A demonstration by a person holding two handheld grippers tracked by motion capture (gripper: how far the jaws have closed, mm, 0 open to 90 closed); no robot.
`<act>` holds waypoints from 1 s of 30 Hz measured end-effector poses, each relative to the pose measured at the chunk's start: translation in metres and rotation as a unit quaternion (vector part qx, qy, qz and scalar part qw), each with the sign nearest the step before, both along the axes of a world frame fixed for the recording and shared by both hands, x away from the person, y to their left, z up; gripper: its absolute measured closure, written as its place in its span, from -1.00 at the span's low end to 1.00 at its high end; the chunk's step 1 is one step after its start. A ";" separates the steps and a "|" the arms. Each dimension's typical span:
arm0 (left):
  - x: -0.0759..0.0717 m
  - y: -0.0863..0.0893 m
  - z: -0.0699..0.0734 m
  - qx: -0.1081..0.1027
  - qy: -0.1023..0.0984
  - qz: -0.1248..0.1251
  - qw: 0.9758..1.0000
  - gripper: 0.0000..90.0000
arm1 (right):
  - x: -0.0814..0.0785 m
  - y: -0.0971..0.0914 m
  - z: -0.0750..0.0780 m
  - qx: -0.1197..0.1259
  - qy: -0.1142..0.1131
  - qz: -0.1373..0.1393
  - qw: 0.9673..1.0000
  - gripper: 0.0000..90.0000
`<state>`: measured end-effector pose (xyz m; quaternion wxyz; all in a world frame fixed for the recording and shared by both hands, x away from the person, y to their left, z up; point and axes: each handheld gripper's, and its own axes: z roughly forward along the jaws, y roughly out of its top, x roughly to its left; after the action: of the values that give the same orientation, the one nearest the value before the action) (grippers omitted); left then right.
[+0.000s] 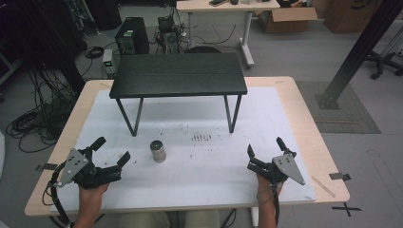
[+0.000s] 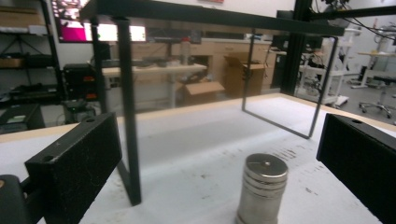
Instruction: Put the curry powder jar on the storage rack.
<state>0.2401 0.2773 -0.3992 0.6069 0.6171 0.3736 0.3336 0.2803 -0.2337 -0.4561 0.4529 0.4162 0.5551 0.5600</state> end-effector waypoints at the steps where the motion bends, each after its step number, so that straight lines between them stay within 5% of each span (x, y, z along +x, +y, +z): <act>1: 0.001 -0.002 0.000 0.003 0.000 -0.003 1.000 -0.99 | 0.000 0.000 0.000 0.000 0.000 0.000 1.000 -1.00; 14: 0.017 -0.035 -0.015 0.041 0.025 -0.046 0.998 -0.98 | -0.001 0.000 0.000 -0.001 -0.004 0.000 1.000 -1.00; 30: 0.042 -0.058 -0.028 0.073 0.054 -0.066 0.994 -0.98 | -0.001 0.000 0.000 0.000 -0.005 0.000 1.000 -1.00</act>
<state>0.2819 0.2196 -0.4276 0.5600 0.6999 0.3388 0.2858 0.2793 -0.2336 -0.4564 0.4555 0.4133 0.5532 0.5618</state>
